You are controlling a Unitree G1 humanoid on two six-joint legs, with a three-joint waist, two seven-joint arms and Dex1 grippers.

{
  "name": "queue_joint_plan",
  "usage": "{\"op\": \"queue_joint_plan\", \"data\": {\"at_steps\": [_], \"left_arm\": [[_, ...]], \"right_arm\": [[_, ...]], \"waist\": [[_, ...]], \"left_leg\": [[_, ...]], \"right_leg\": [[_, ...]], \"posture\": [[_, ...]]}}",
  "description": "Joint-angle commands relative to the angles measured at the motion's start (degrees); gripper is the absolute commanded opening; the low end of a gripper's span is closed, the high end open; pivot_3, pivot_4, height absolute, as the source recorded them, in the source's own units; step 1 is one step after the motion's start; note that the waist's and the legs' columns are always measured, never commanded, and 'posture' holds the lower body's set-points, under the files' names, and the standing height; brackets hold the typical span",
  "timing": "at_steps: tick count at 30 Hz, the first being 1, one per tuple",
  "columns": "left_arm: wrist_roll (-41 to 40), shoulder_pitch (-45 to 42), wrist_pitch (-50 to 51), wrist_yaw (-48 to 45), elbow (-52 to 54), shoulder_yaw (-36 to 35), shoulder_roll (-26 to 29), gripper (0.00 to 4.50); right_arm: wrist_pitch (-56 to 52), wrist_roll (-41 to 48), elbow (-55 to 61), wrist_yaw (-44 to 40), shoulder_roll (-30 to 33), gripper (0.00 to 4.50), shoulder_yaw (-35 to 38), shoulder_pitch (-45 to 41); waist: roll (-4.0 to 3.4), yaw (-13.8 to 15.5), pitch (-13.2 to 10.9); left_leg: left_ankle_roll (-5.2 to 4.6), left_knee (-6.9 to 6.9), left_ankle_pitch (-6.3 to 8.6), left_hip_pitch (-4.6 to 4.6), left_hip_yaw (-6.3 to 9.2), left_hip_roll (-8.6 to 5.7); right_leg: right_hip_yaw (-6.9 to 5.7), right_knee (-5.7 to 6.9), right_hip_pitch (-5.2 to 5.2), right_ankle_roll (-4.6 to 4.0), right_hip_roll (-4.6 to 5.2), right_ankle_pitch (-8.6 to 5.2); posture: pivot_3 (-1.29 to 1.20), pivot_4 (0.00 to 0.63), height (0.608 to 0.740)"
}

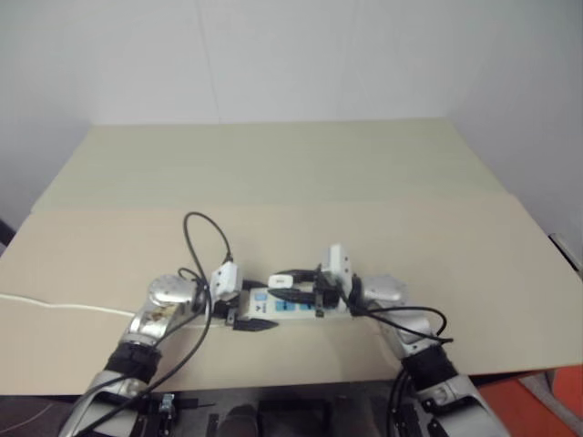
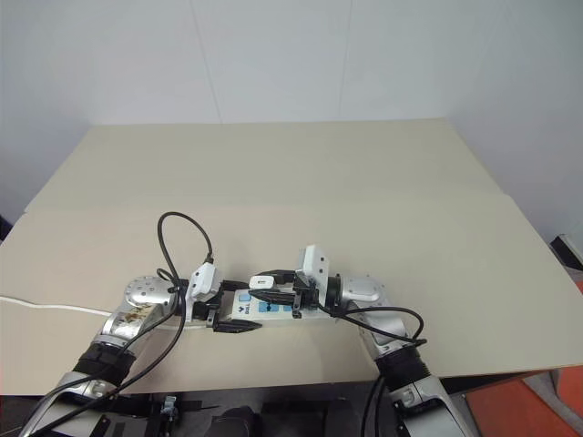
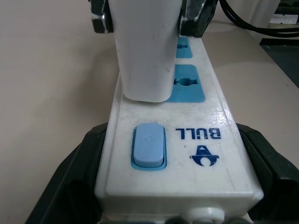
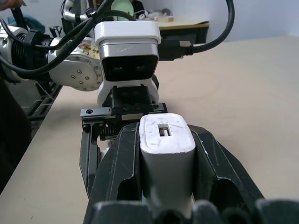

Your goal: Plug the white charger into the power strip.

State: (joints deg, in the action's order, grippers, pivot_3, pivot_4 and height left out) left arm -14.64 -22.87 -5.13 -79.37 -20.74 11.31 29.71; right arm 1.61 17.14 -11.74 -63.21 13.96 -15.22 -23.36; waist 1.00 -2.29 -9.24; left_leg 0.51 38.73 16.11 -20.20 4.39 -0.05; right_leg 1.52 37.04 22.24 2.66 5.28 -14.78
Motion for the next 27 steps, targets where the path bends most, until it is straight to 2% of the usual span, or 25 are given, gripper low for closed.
{"op": "queue_joint_plan", "data": {"at_steps": [1,21,27], "left_arm": [[1.60,1.25,0.35,-0.59,-0.20,-0.09,2.67,3.32],[0.54,2.95,1.72,-0.02,2.80,-1.05,5.45,3.32],[0.63,2.71,1.47,0.45,2.42,-0.51,4.66,3.32]], "right_arm": [[-0.69,-1.97,-4.64,-1.43,3.40,1.11,0.16,3.34],[1.35,-3.95,-12.32,-4.30,4.90,1.11,-2.62,1.78],[0.98,-3.82,-11.93,-3.25,3.02,1.11,-3.85,-0.01]], "waist": [[0.01,0.02,0.01],[0.05,-0.31,0.04],[0.06,-0.40,0.05]], "left_leg": [[0.00,0.00,0.00,0.00,0.00,0.00],[-0.01,-0.12,0.01,0.02,0.00,0.04],[-0.01,-0.12,0.01,0.05,-0.01,0.06]], "right_leg": [[0.00,0.00,0.00,0.00,0.00,0.00],[0.00,-0.06,0.02,0.00,-0.02,0.00],[0.02,-0.05,0.02,-0.01,-0.04,0.00]], "posture": [[0.00,0.150,0.740],[0.00,0.150,0.740],[0.00,0.150,0.740]]}}
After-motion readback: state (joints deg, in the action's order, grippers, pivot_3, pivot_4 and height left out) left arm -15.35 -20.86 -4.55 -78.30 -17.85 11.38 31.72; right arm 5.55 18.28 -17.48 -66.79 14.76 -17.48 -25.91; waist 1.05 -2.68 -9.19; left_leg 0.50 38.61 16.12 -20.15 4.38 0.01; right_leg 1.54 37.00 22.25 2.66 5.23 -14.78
